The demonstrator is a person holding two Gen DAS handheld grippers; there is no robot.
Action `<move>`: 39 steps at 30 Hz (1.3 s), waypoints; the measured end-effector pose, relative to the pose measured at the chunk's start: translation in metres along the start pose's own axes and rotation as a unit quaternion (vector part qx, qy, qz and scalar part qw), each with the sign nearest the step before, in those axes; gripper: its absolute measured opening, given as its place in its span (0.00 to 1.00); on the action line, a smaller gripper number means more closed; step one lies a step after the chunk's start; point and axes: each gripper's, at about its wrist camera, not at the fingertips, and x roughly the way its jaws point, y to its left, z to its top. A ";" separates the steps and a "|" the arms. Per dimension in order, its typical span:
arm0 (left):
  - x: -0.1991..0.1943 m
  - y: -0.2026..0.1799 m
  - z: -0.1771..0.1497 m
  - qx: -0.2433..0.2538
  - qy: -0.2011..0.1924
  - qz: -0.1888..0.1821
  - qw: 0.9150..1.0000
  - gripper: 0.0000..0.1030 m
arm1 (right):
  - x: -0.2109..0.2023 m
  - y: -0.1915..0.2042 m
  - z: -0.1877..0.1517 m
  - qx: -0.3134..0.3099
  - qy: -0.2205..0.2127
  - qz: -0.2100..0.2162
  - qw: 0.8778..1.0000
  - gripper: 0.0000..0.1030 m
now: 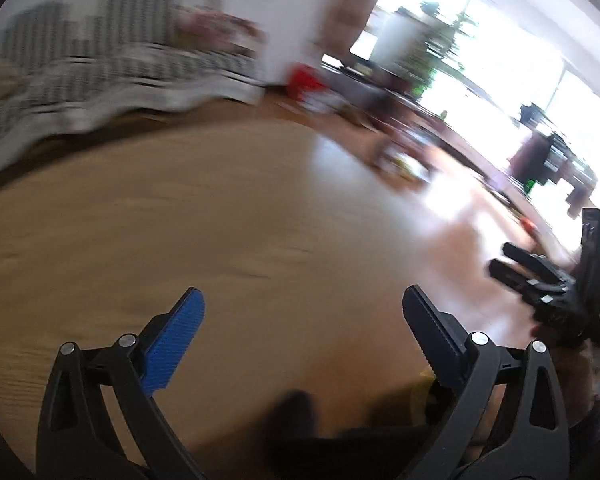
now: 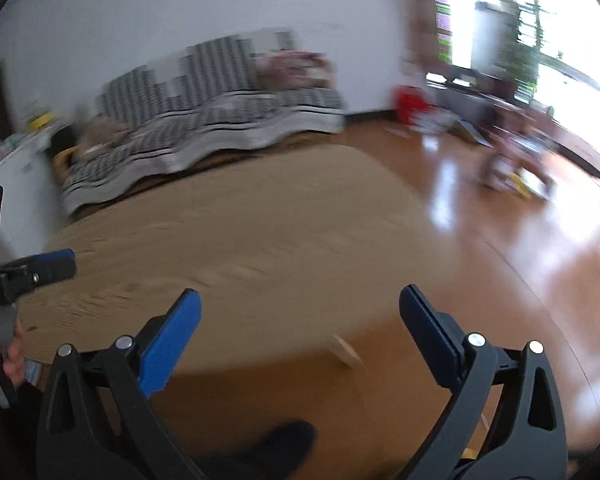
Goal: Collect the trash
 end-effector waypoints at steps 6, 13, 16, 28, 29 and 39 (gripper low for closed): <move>-0.062 0.211 -0.011 -0.064 -0.042 0.194 0.978 0.94 | 0.111 0.059 0.051 -0.044 0.010 0.037 0.998 0.93; -0.070 0.395 -0.051 -0.185 -0.040 0.280 0.941 0.94 | 0.251 0.025 0.070 -0.034 0.056 -0.010 0.998 0.93; -0.052 0.424 -0.059 -0.202 -0.014 0.281 0.938 0.94 | 0.297 -0.001 0.073 -0.013 0.072 -0.030 0.997 0.93; -0.013 0.442 -0.075 -0.163 0.039 0.314 0.934 0.94 | 0.361 -0.007 0.075 -0.030 0.127 -0.062 0.990 0.95; -0.013 0.441 -0.075 -0.165 0.038 0.317 0.933 0.94 | 0.363 -0.007 0.075 -0.030 0.127 -0.061 0.990 0.95; -0.015 0.440 -0.079 -0.167 0.038 0.318 0.933 0.94 | 0.362 -0.007 0.074 -0.030 0.126 -0.061 0.990 0.95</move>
